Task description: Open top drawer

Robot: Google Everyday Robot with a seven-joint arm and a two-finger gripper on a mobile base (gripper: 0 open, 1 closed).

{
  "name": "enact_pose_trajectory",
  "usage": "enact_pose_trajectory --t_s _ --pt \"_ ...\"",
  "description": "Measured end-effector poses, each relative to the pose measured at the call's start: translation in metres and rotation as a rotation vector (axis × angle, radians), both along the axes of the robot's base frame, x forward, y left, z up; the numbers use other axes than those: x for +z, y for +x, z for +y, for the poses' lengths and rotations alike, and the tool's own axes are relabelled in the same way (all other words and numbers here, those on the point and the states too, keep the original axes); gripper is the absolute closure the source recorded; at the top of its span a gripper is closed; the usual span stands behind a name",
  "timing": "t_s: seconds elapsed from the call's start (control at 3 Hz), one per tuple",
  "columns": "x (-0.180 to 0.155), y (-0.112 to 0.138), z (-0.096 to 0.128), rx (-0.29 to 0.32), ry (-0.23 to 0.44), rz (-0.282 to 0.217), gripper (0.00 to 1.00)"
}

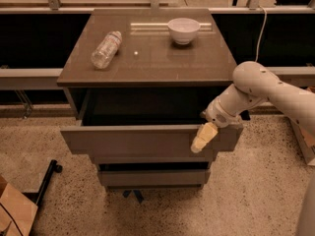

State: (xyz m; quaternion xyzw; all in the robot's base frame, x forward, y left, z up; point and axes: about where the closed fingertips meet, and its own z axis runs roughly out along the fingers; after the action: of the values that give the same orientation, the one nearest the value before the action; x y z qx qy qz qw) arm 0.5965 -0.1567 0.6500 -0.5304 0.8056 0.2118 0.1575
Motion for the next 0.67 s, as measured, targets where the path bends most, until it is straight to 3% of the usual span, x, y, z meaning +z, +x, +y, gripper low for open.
enact_pose_trajectory --t_s 0.33,0.67 --pt "-0.0026 -0.0349 -0.0053 0.046 -0.048 0.098 0.0" --pt "-0.0011 -0.0448 -0.0089 0.046 -0.054 0.119 0.0"
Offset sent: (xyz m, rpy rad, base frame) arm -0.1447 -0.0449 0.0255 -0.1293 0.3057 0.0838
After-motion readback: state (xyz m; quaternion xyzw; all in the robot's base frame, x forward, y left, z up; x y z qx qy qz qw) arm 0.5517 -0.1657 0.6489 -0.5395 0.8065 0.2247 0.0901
